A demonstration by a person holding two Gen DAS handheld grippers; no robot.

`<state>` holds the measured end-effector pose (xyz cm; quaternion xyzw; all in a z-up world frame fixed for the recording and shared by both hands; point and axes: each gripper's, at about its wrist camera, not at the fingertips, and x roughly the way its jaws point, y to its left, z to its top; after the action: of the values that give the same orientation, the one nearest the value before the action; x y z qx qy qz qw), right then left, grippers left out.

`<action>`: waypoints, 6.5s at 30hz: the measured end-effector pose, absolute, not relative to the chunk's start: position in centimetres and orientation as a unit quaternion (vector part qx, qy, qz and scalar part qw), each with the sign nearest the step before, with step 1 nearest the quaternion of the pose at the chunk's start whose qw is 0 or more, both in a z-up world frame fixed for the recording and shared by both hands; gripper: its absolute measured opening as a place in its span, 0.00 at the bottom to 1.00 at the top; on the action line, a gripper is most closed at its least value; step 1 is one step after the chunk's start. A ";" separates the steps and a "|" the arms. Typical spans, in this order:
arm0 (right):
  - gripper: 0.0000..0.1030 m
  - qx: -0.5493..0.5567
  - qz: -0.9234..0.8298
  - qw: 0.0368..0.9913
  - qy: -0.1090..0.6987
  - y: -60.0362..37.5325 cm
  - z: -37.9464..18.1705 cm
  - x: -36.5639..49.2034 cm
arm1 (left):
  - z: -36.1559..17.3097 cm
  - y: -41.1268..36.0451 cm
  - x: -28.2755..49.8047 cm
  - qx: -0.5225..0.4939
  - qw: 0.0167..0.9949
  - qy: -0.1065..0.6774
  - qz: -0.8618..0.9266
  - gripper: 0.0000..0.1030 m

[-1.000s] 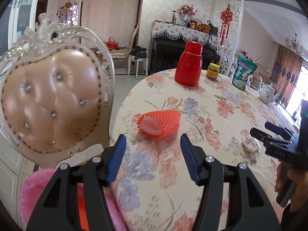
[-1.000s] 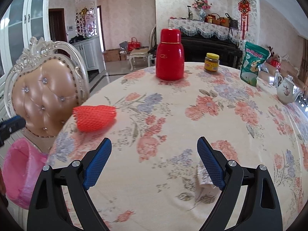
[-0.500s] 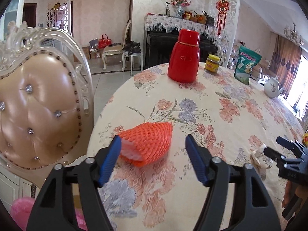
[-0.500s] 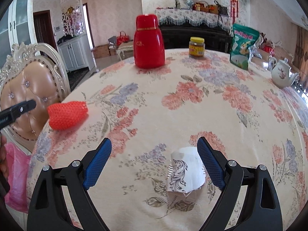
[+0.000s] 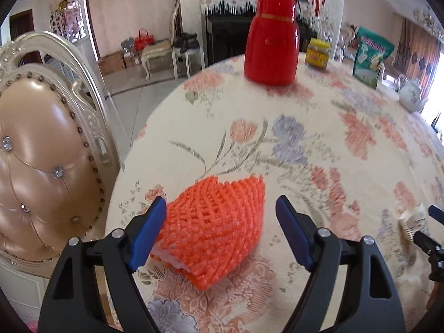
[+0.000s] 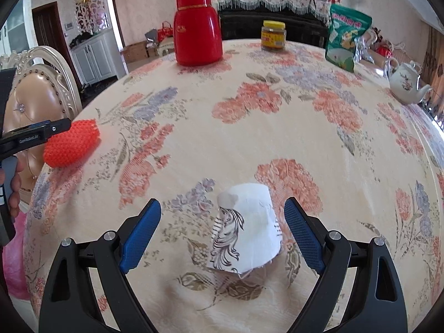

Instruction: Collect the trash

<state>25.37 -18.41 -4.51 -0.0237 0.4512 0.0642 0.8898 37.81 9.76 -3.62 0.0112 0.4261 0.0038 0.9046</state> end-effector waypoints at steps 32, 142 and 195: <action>0.56 -0.038 0.053 0.889 0.453 -18.4 -3.8 24.9 | -2.4 8.0 32.2 -0.004 0.900 0.434 -0.032 0.30; 0.53 -0.115 0.358 0.868 0.324 14.6 4.6 5.8 | 5.8 29.9 -3.1 -0.170 0.939 0.269 0.130 0.34; 0.48 -0.116 0.286 0.881 0.359 7.3 2.3 9.9 | 4.2 29.2 -0.3 -0.170 0.936 0.288 0.112 0.34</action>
<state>9.89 7.32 2.34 -0.1164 0.3593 0.2856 0.8808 -0.29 29.23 4.15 -0.1695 0.2880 0.1120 0.9358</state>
